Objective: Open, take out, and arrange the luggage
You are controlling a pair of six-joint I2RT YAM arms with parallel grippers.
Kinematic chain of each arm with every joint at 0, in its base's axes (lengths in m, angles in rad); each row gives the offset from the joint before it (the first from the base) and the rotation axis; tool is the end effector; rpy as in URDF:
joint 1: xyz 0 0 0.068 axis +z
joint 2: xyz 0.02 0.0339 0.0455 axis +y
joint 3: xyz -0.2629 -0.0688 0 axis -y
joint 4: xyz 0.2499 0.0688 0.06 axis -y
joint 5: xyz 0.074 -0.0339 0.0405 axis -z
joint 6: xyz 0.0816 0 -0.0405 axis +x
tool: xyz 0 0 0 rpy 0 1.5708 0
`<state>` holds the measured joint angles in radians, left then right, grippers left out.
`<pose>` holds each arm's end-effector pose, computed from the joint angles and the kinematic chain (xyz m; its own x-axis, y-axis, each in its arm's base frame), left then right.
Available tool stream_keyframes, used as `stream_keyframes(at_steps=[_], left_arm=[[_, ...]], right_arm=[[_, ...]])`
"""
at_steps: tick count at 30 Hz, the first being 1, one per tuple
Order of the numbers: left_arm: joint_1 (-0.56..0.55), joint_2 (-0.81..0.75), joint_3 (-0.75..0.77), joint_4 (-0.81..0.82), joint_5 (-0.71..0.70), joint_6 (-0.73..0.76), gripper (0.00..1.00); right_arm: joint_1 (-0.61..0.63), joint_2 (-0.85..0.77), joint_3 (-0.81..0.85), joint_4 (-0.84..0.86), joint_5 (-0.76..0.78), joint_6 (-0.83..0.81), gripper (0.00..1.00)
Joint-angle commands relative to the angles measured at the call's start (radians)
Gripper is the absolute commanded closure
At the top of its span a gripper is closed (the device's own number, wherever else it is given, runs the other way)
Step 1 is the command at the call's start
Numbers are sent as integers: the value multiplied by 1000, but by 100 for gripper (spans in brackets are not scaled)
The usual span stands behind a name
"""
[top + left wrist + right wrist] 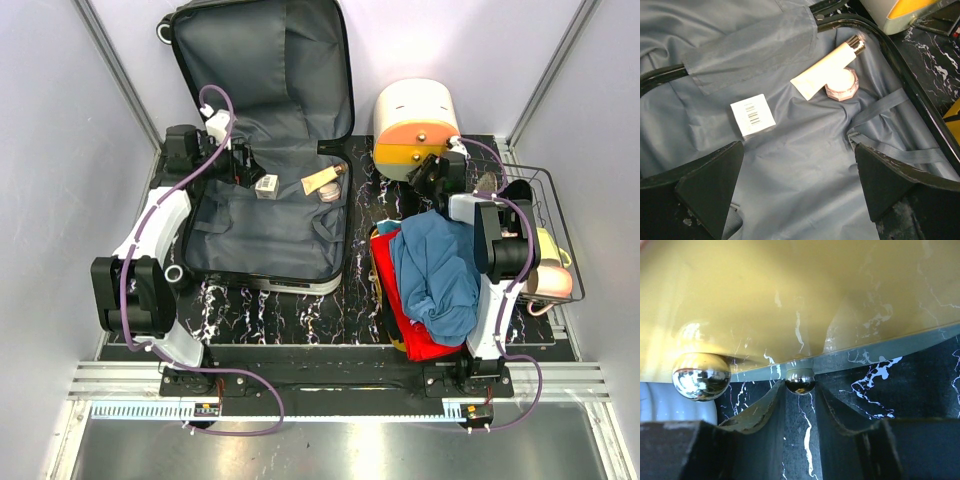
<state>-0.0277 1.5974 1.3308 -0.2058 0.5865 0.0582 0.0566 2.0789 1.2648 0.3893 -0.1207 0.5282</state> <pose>0.4089 -0.0565 0.3038 -0.4241 0.0602 -0.9036 0.5413 0.8168 -0.1996 0.5030 0.0383 0.1388 -0.4389 0.4762 -0.7619 0.0643 0.8624 0.5020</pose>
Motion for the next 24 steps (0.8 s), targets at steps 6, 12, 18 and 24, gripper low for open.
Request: stream_keyframes(at_steps=[6, 12, 18, 24], left_arm=[[26, 18, 73, 11, 3, 26, 2], [26, 13, 62, 17, 7, 23, 2], [26, 12, 47, 32, 21, 5, 2], [28, 16, 39, 52, 32, -14, 3]], right_arm=[[-6, 4, 45, 51, 27, -57, 81], [-8, -51, -19, 45, 3, -56, 98], [-6, -129, -77, 20, -3, -59, 100], [-6, -219, -146, -24, -40, -77, 89]])
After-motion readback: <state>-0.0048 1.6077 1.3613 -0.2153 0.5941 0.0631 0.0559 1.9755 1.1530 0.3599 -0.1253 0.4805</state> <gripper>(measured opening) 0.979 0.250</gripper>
